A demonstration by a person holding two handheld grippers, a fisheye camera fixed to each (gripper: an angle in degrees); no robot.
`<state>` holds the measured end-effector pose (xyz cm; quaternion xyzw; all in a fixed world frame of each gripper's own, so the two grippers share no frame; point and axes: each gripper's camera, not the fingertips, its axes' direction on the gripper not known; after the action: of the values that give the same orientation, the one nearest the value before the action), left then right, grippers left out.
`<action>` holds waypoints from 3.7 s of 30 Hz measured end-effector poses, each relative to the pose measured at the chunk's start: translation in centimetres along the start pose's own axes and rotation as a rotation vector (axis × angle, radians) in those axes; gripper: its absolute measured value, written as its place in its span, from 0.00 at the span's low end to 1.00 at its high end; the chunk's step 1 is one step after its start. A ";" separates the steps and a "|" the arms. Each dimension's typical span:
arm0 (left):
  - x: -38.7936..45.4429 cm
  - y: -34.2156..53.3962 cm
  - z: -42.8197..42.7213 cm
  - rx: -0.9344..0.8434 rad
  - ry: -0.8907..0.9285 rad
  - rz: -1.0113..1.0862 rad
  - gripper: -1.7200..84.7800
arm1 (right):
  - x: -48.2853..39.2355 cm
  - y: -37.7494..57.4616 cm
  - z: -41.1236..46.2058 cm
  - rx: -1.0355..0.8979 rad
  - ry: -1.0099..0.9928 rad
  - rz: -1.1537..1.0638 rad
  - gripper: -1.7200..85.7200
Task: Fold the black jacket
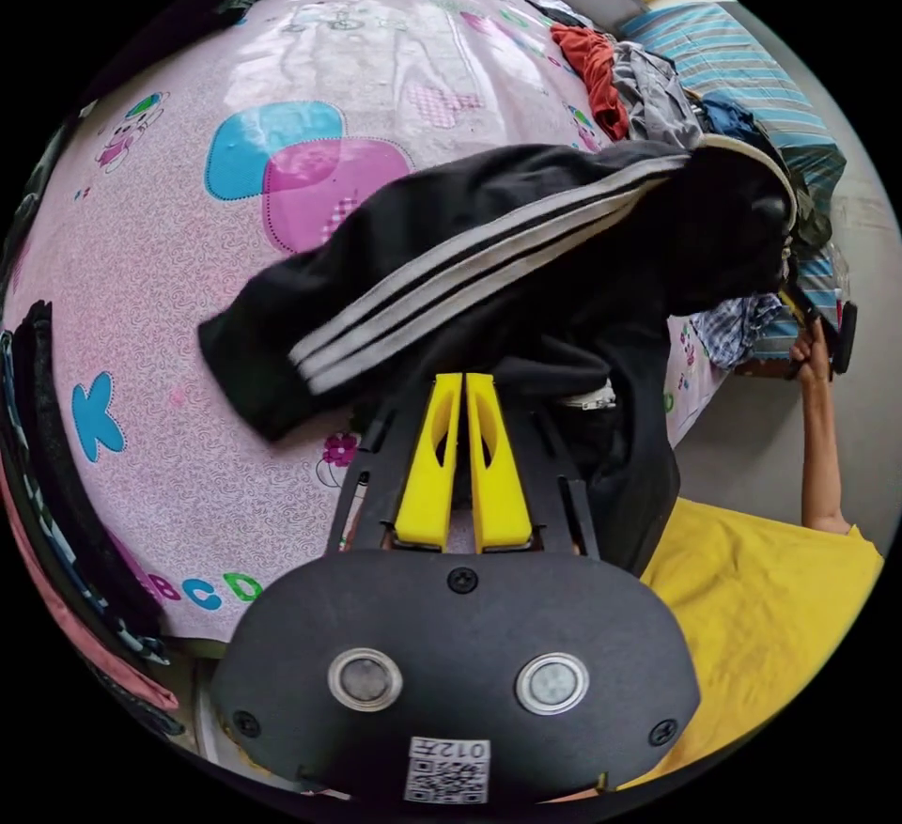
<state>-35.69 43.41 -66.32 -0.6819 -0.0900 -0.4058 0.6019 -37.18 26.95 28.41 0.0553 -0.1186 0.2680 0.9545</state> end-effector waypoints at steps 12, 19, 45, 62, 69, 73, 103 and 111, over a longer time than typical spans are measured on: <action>13.2 -6.8 -0.2 0.071 0.059 0.342 0.07 | -11.1 5.5 3.0 -0.010 0.101 -0.542 0.09; 28.7 -6.8 5.5 -0.213 -0.094 0.776 0.11 | -15.0 1.8 6.8 -0.124 -0.084 -0.527 0.14; 23.5 -9.9 6.1 0.065 0.105 0.244 0.15 | -1.2 -8.3 8.3 -0.005 -0.272 -0.303 0.06; 23.3 -13.3 20.5 -0.064 0.409 -0.142 0.05 | 3.6 -22.7 17.6 -0.394 -0.637 -0.334 0.11; 16.1 -7.6 6.6 0.280 0.289 -0.087 0.03 | -0.1 -12.9 6.6 -0.055 -0.732 -0.680 0.05; 10.6 -3.3 2.2 0.325 0.108 -0.160 0.03 | -4.3 -2.4 3.9 -0.122 -0.676 -0.879 0.06; -7.0 1.6 5.2 0.272 0.132 -0.040 0.13 | -4.8 7.3 1.7 -0.134 -0.322 -0.886 0.03; -14.1 2.8 2.7 0.276 0.328 -0.015 0.15 | 3.4 4.9 -10.9 0.214 -0.551 -0.630 0.03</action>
<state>-41.98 50.29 -77.59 -0.5172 -0.0506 -0.4994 0.6932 -34.80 34.62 18.90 0.2571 -0.3179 -0.0505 0.9112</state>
